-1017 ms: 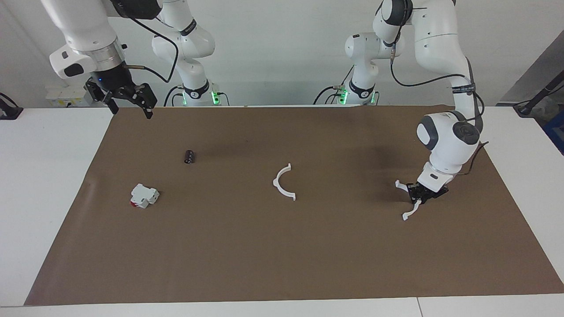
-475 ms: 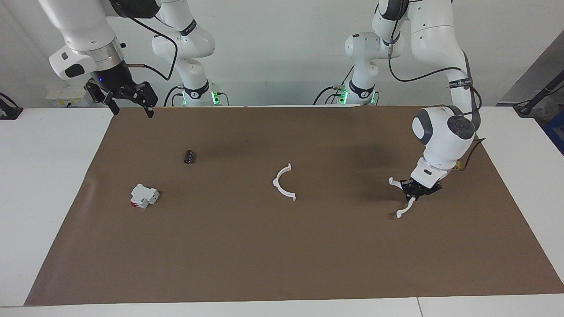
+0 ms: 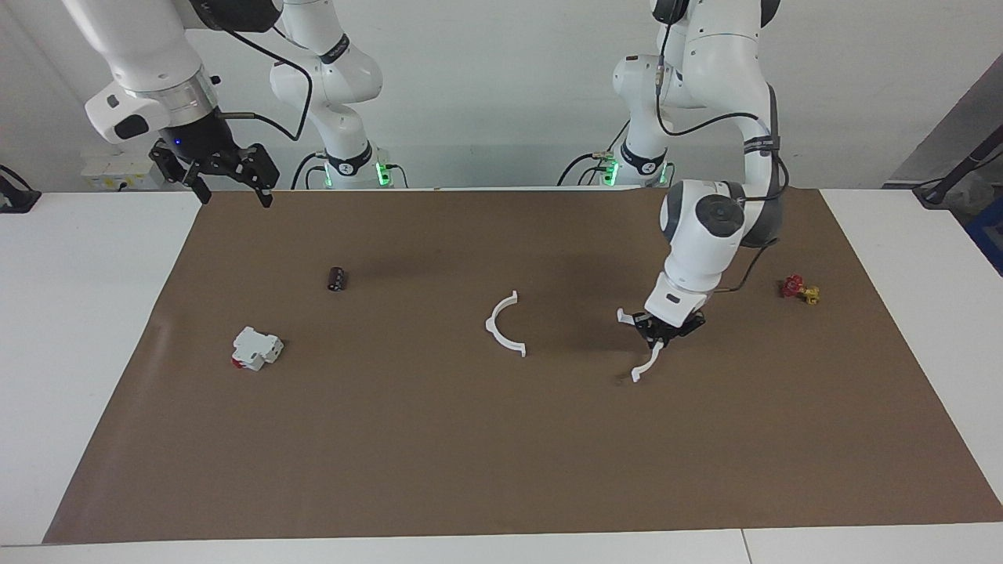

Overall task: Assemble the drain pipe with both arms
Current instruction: 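Carry the held clamp half toward the placed half with the left gripper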

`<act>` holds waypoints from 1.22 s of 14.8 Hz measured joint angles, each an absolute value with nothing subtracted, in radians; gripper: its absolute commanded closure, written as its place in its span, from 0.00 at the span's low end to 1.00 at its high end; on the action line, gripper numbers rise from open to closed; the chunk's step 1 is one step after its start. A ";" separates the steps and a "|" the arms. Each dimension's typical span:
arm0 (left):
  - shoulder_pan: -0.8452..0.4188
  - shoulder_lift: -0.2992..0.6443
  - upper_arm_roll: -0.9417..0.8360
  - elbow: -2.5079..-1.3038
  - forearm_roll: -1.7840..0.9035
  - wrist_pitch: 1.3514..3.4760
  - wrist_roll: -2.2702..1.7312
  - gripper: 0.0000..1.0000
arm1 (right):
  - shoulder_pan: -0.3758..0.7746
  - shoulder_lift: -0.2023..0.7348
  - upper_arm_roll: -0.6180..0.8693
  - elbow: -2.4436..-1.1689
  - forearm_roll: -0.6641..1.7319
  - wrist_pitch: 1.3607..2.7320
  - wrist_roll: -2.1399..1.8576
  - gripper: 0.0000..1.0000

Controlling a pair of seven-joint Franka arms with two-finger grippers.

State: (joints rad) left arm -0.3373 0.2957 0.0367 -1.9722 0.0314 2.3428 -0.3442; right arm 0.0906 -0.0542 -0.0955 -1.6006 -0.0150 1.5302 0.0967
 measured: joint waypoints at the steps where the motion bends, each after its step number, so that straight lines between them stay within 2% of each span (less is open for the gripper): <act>1: -0.363 0.300 0.036 -1.972 0.042 2.349 -0.397 1.00 | 0.091 -0.054 -0.095 -1.601 -0.010 1.530 0.097 0.00; 6: -0.469 0.313 0.036 -1.976 0.049 2.359 -0.523 1.00 | 0.091 -0.054 -0.095 -1.601 -0.008 1.529 0.097 0.00; 10: -0.532 0.315 0.036 -2.041 0.052 2.439 -0.535 1.00 | 0.092 -0.055 -0.094 -1.601 -0.008 1.529 0.097 0.00; 18: -0.600 0.301 0.041 -2.066 0.057 2.457 -0.599 1.00 | 0.098 -0.056 -0.090 -1.601 -0.008 1.529 0.097 0.00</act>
State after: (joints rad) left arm -0.5998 0.3007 0.0405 -2.0658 0.0567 2.4570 -0.5991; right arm 0.0978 -0.0561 -0.0900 -1.6006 -0.0077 1.5291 0.0967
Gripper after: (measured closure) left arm 0.793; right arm 0.000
